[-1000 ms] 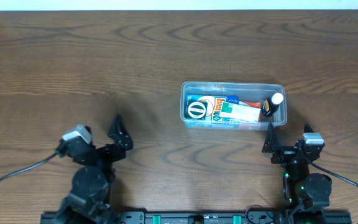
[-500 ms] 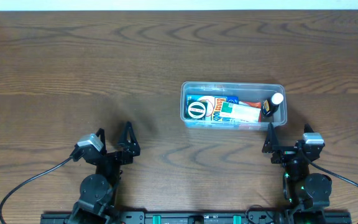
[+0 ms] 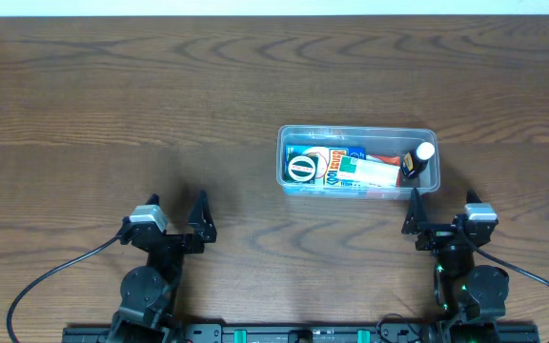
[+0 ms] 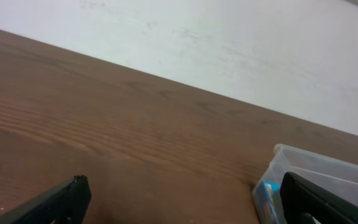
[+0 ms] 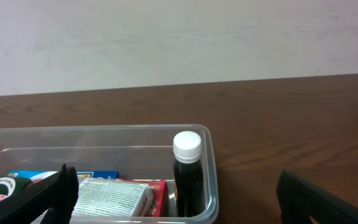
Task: Pack container
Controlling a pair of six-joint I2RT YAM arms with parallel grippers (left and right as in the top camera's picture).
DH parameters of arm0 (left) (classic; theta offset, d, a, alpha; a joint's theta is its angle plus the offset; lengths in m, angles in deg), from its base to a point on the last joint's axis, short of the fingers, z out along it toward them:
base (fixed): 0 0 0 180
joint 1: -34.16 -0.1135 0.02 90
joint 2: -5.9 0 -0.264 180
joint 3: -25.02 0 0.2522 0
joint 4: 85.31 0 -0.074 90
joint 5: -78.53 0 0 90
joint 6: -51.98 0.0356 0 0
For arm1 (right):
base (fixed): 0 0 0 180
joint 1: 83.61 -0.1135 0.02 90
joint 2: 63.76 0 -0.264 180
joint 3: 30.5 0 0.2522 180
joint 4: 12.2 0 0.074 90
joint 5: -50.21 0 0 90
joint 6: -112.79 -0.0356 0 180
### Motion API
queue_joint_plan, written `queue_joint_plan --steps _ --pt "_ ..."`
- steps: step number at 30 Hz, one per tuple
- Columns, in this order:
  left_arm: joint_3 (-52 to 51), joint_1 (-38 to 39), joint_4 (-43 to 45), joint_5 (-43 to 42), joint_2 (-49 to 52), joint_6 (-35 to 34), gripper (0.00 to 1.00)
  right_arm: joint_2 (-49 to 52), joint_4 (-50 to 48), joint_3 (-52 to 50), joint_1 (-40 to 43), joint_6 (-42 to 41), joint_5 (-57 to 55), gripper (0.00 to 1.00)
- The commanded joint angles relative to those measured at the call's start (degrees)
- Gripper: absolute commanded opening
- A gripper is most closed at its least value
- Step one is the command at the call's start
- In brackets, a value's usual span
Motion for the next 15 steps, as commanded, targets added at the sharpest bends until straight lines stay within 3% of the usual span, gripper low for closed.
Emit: queue_joint_plan --steps 1,10,15 --pt "-1.6 -1.6 -1.4 -0.5 -0.7 1.9 0.98 -0.3 0.2 -0.1 0.2 0.6 0.3 0.99" --pt "-1.6 -7.8 -1.4 -0.6 -0.7 3.0 0.98 -0.3 0.2 -0.1 0.2 0.6 0.3 0.99" --pt "-1.6 -7.9 -2.1 -8.8 -0.7 18.9 0.98 -0.3 0.2 -0.1 0.2 0.6 0.3 0.99"
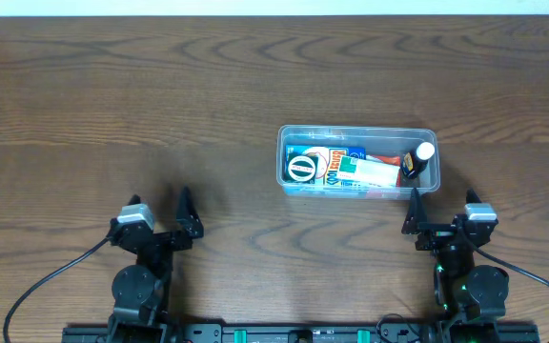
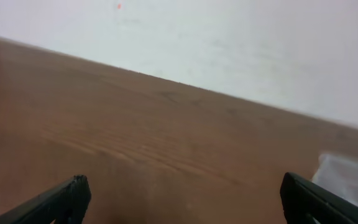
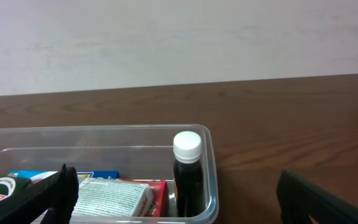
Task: Pack container
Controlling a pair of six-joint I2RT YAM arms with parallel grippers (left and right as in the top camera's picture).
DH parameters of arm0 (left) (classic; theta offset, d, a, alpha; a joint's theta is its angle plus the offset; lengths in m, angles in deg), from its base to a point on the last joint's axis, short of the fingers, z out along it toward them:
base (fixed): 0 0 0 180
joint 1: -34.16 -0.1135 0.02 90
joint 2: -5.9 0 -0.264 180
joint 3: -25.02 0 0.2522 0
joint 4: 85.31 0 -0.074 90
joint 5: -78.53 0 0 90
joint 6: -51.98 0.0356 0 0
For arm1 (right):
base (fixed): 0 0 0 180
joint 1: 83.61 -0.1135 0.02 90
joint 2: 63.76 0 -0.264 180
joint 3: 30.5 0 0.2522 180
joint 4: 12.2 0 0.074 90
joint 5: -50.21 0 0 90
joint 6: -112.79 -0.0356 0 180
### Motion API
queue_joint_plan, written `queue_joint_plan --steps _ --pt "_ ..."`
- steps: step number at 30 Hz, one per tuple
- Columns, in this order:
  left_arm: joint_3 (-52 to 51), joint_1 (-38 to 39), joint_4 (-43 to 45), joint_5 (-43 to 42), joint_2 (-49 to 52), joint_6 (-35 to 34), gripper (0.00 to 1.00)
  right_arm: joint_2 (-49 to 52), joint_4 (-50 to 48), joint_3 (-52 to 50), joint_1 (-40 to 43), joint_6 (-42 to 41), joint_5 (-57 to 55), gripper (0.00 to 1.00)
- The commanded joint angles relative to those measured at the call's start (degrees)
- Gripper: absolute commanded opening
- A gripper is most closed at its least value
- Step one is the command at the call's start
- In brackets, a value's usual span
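A clear plastic container (image 1: 431, 133) stands right of the table's centre. Inside lie a round black-and-white tin (image 1: 302, 169), a white-and-green packet (image 1: 362, 172) on a red box, and a dark bottle with a white cap (image 1: 421, 157) standing at the right end. The same container (image 3: 211, 163) and bottle (image 3: 187, 168) fill the right wrist view. My right gripper (image 1: 440, 212) stands open just in front of the container. At the near left my left gripper (image 1: 156, 209) is open over bare wood; a corner of the container (image 2: 353, 174) shows at its right.
A wooden table (image 1: 112, 105) with a pale wall beyond its far edge (image 3: 166, 37). Both arm bases and their cables sit along the near edge.
The left arm has swung to the left; its wrist view now shows mostly bare table, with only a sliver of the container. The right arm and the container's contents are unchanged.
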Motion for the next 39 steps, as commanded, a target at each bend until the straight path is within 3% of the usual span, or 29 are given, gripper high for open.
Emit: queue_joint_plan --steps 1,11,19,39 --pt "-1.6 -0.2 -1.7 -6.1 -0.5 13.0 0.98 -0.3 0.2 -0.1 0.2 0.6 0.3 0.99" --pt "-1.6 -0.4 -1.7 -5.9 -0.5 14.6 0.98 -0.3 0.2 -0.1 0.2 0.6 0.3 0.99" --pt "-1.6 -5.0 -1.7 -5.9 -0.5 14.6 0.98 -0.3 0.2 -0.1 0.2 0.6 0.3 0.99" --pt "-1.6 -5.0 -1.7 -5.9 -0.4 14.6 0.98 -0.3 0.2 -0.1 0.2 0.6 0.3 0.99"
